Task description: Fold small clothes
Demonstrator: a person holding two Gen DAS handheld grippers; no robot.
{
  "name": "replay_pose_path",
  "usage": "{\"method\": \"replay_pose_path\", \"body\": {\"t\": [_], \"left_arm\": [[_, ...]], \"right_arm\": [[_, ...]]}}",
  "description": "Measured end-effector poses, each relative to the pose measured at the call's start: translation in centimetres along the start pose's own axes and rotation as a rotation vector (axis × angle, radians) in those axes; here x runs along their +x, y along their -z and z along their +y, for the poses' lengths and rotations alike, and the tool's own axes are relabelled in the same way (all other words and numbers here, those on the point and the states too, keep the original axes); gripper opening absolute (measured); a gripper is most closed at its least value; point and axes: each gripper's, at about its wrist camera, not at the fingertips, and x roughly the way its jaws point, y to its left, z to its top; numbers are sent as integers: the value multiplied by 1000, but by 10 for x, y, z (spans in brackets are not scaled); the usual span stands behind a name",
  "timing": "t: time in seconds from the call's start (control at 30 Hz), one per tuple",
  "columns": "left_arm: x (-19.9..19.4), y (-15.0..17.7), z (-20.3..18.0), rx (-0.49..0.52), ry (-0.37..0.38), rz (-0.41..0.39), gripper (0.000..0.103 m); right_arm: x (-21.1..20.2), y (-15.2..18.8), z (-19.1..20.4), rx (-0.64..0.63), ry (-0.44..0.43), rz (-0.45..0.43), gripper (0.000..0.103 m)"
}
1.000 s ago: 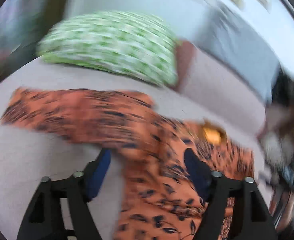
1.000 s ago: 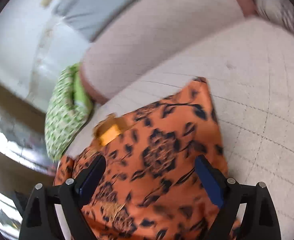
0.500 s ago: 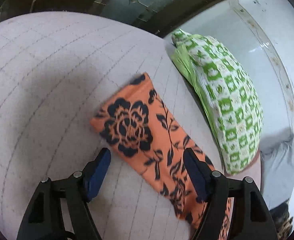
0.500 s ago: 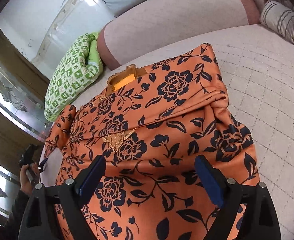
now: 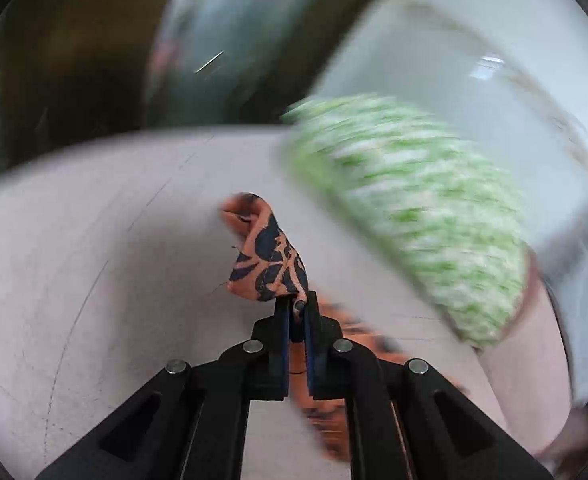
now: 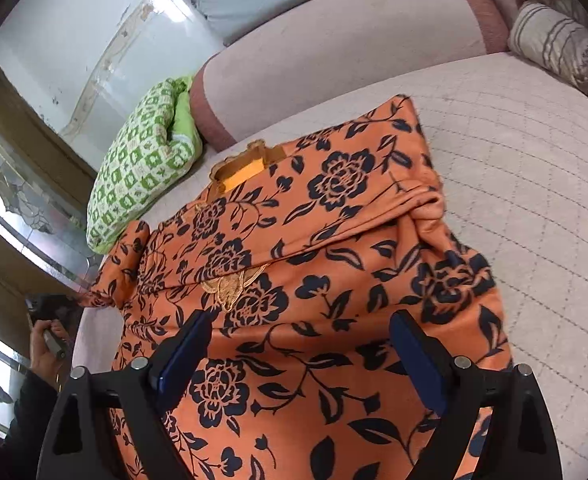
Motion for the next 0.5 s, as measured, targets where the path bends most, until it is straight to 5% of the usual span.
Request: {"method": "replay_pose_path", "body": {"t": [0.1, 0.23, 0.4, 0.5], "left_arm": [[-46, 1, -78, 179, 97, -104, 5], [-114, 46, -200, 460, 278, -193, 5], [-154, 151, -310, 738, 448, -177, 5], [-146, 210, -349, 843, 501, -93, 6]], "right_arm": [[-6, 1, -9, 26, -19, -14, 92], [-22, 2, -23, 51, -39, -56, 92], [-46, 0, -42, 105, -63, -122, 92], [-59, -2, -53, 122, -68, -151, 92]]}}
